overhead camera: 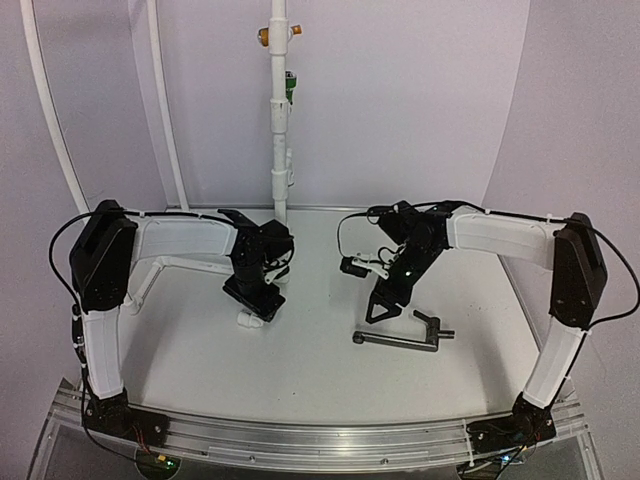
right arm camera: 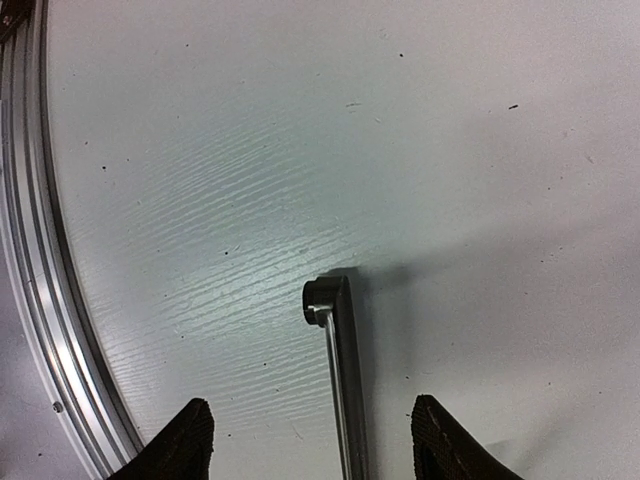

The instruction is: Install the water faucets

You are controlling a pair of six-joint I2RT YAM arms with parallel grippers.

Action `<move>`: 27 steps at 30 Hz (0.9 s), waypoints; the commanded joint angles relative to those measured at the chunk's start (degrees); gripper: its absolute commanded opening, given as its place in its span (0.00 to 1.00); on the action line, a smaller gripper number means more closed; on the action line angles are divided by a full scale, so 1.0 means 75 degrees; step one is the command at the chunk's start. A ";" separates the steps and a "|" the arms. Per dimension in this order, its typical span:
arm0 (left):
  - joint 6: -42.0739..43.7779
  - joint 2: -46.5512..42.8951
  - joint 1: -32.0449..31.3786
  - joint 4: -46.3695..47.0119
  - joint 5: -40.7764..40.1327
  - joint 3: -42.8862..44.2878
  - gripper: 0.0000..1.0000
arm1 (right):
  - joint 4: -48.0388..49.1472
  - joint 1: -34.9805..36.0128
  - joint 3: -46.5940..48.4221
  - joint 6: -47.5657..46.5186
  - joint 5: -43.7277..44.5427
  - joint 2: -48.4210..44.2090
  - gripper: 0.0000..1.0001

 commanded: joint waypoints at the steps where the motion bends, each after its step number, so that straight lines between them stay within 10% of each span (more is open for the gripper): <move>1: -0.0098 0.0407 -0.0035 -0.0426 -0.0322 0.0332 0.80 | -0.0080 -0.0164 0.0107 0.0116 -0.0139 -0.0438 0.65; 20: 0.0097 0.1182 -0.0125 -0.0295 -0.0064 0.0768 0.50 | -0.0093 -0.0329 -0.0107 0.0104 -0.0066 -0.0688 0.65; 27: -0.0399 -0.0650 -0.0122 0.0775 0.1278 0.0520 0.44 | -0.0096 -0.0337 0.0320 0.0130 -0.0011 -0.0924 0.65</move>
